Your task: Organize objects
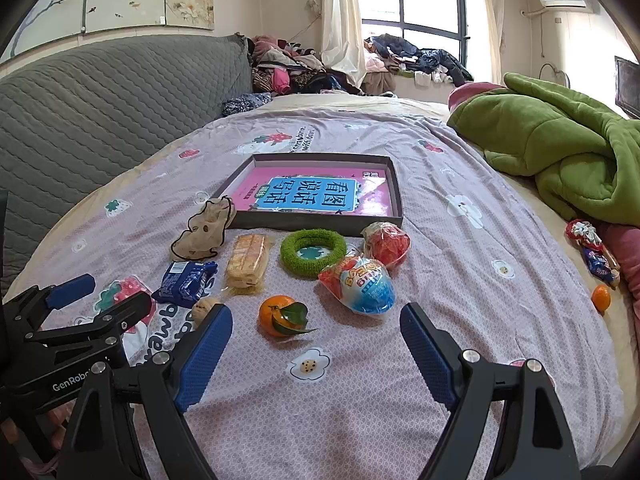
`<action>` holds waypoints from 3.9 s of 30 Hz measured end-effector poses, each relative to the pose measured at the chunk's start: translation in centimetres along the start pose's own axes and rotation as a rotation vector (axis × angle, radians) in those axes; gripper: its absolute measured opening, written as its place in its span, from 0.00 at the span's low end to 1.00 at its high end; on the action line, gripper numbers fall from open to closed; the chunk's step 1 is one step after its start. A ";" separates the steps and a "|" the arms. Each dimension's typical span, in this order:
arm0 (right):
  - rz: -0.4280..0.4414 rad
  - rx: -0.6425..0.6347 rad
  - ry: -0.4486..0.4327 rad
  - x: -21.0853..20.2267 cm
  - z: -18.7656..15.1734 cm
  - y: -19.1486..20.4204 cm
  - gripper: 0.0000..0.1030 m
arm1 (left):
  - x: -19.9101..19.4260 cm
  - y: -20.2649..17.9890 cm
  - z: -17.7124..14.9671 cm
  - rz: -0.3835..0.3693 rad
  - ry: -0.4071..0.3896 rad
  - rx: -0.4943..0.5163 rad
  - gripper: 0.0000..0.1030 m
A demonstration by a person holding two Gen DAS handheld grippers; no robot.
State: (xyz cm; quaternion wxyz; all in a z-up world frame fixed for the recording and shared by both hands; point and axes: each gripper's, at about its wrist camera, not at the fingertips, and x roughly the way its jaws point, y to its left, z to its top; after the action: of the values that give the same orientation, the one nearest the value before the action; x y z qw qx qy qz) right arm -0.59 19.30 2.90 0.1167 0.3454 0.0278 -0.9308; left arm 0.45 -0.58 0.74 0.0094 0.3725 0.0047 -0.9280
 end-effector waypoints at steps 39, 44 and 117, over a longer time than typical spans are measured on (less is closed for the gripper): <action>0.050 -0.037 -0.096 -1.5 6.6 0.5 0.83 | -0.1 -0.6 2.9 -0.016 0.005 0.089 0.81; 0.054 -0.032 -0.052 0.1 5.4 0.2 0.83 | 0.9 -1.7 1.3 -0.052 0.029 0.117 0.81; 0.151 0.068 0.331 12.8 0.1 1.3 0.42 | 9.7 -3.0 -0.9 -0.290 0.193 0.038 0.35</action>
State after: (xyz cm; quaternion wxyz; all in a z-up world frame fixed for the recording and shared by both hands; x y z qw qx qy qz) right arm -9.71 15.52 -5.33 0.1683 0.4985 -0.0108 -0.8503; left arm -6.00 2.34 -6.59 -0.1322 0.4554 0.0418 -0.8794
